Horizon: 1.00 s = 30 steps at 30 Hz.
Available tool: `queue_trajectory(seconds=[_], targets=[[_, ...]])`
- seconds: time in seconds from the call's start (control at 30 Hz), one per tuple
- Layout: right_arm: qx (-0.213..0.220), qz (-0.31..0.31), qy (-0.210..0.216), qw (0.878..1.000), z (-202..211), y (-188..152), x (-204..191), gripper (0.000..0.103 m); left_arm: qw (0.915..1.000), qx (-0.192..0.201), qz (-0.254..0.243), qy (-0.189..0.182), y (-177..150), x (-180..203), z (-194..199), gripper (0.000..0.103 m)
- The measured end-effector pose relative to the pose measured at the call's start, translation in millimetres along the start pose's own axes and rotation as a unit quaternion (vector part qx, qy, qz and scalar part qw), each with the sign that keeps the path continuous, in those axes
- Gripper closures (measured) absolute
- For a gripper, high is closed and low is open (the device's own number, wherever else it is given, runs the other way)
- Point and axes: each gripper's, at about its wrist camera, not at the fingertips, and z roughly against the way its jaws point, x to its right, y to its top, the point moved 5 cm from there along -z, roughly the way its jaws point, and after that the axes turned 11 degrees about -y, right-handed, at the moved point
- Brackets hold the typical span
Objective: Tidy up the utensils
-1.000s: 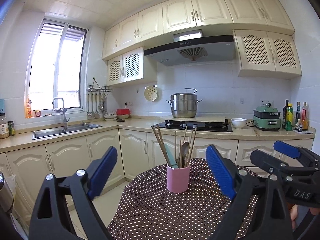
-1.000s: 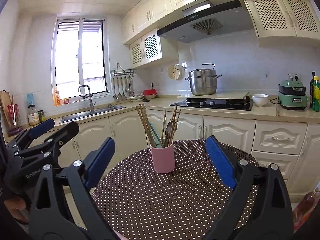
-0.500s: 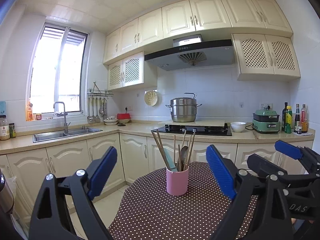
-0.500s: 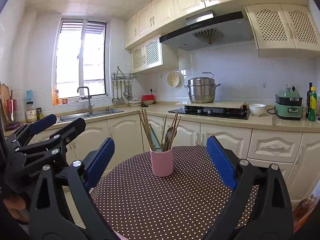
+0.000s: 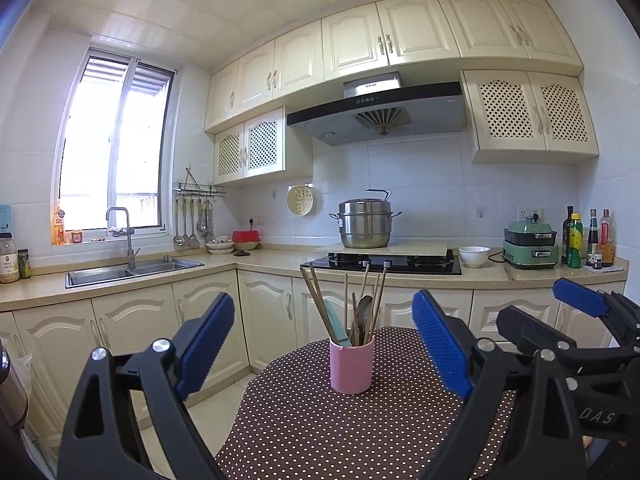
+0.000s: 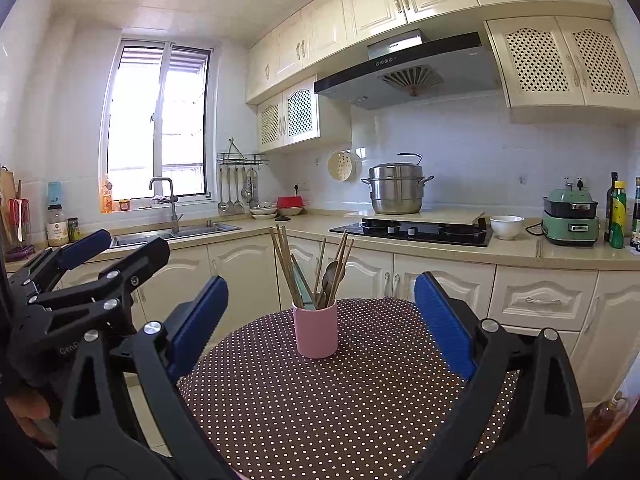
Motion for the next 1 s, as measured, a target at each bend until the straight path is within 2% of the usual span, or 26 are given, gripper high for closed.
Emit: queue_trajectory(seconds=[1.0], targets=[[-0.010,0.000,0.003,1.000,-2.9,-1.6,-3.3,0.010,1.0000,-0.003,0.000,0.004,-0.6,-4.3,0.7,0.014]])
